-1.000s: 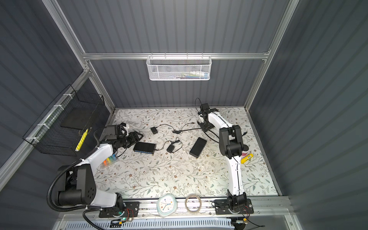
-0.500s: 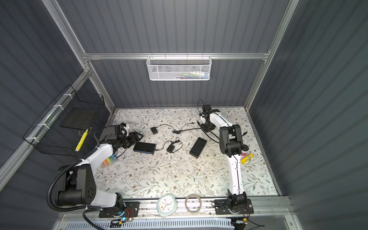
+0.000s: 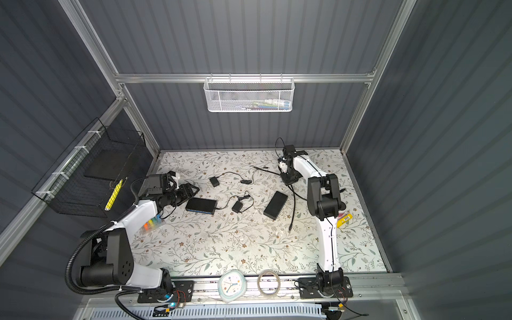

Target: Insert the plug into the switch port

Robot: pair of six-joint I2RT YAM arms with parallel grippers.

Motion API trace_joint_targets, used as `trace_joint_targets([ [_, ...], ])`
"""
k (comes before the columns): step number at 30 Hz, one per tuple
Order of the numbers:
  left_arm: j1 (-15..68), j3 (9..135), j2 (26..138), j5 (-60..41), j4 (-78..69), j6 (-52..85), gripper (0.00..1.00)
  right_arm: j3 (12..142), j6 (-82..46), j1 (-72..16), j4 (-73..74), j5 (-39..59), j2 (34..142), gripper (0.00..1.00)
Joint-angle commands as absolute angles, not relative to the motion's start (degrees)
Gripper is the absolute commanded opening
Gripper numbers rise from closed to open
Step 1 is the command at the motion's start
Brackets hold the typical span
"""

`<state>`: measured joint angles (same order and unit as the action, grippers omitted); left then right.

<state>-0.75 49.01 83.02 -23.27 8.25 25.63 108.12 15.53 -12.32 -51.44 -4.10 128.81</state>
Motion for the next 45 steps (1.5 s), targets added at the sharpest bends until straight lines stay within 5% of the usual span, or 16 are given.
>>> trace_joint_targets([
  [1,-0.8,49.2,83.6,-24.7,8.0,24.9,0.70,107.1,16.3,-13.1,-56.9,-7.3,121.5,0.02],
  [27,-0.8,48.2,84.2,-28.5,2.7,28.1,0.70,91.0,13.4,-18.3,-56.9,-11.5,95.9,0.02],
  [45,-0.9,49.0,81.0,-24.7,6.2,27.9,0.70,80.5,20.7,-39.1,-53.4,-9.1,104.9,0.07],
])
